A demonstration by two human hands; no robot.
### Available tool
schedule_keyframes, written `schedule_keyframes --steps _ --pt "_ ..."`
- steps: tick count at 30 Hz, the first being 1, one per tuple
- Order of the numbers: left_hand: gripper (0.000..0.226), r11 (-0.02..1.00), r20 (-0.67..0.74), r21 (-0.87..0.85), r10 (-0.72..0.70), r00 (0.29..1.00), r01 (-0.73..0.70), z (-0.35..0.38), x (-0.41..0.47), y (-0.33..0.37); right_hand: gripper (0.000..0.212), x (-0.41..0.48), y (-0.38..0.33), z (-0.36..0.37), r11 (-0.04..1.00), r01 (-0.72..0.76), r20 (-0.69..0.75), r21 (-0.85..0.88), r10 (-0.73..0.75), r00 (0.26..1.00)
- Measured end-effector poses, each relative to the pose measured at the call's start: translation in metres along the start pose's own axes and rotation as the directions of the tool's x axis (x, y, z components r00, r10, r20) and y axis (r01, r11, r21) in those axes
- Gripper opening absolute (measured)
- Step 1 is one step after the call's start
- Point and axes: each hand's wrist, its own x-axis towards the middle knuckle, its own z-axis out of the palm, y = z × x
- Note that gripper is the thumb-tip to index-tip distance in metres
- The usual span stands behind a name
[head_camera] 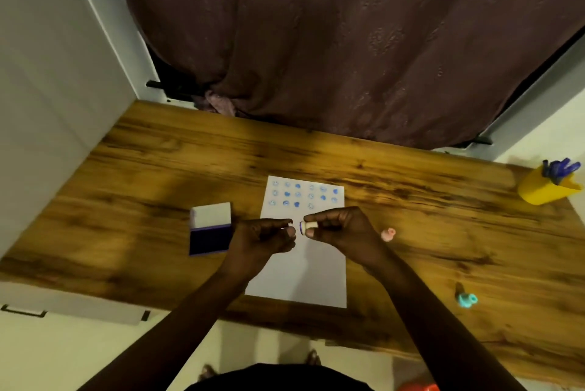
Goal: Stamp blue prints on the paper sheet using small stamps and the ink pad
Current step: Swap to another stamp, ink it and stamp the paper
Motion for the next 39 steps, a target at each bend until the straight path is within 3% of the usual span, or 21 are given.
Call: schedule_keyframes --steps 6,12,16,22,28,37,39 --pt "0.019 1.0 -0.203 -0.011 0.005 0.979 -0.007 -0.061 -0.014 0.002 0.032 0.031 -0.014 0.048 0.906 0.102 0.032 -0.411 -0.098 0.995" --pt "0.014 0.999 -0.39 0.029 -0.003 0.921 0.016 -0.121 -0.023 -0.003 0.018 0.056 -0.023 0.107 0.792 0.232 0.164 -0.564 -0.168 0.972" --pt "0.023 1.0 -0.456 -0.006 -0.005 0.89 0.002 -0.149 -0.034 -0.003 0.031 0.067 -0.022 0.142 0.704 0.329 0.302 -0.629 -0.168 0.938" --pt "0.03 0.998 -0.489 -0.061 -0.021 0.872 -0.01 -0.173 -0.047 -0.007 0.031 0.079 -0.018 0.177 0.505 0.456 0.422 -0.733 -0.188 0.887" --pt "0.028 0.998 -0.482 -0.064 -0.01 0.876 -0.023 -0.182 -0.047 -0.011 0.034 0.082 -0.014 0.194 0.359 0.476 0.466 -0.803 -0.12 0.876" --pt "0.026 0.999 -0.452 -0.04 -0.029 0.891 0.012 -0.178 -0.036 -0.019 0.033 0.079 -0.006 0.21 0.335 0.408 0.411 -0.849 -0.066 0.909" --pt "0.025 0.999 -0.431 -0.03 -0.024 0.902 0.012 -0.175 -0.033 -0.02 0.024 0.079 -0.012 0.211 0.329 0.405 0.412 -0.853 -0.052 0.91"
